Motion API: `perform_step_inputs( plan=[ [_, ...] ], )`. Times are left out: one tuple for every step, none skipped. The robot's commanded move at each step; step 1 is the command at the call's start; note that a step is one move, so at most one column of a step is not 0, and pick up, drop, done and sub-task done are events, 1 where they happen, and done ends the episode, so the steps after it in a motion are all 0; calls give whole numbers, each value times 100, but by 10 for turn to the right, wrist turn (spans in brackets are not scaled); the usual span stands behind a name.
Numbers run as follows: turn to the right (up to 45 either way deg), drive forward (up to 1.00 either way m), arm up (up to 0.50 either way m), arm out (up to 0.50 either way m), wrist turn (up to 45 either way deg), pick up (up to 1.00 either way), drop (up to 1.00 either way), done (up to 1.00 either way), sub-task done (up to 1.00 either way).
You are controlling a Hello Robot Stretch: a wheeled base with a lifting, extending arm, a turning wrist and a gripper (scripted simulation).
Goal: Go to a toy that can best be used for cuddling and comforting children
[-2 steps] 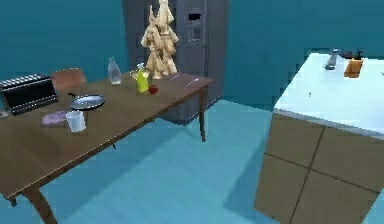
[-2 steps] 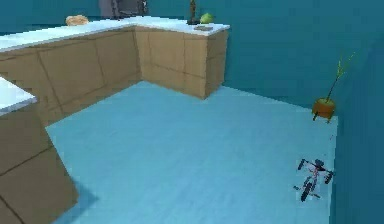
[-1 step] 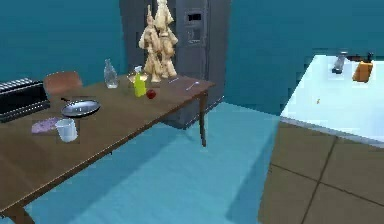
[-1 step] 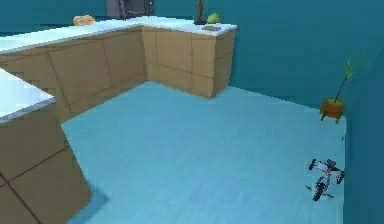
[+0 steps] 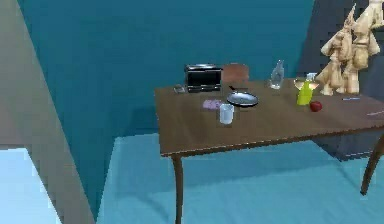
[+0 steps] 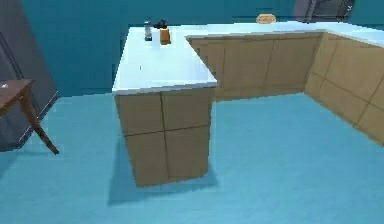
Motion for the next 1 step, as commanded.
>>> perform_step_inputs(
  plan=[
    [-390, 0, 0, 0, 0, 0, 0, 0, 0]
  ],
)
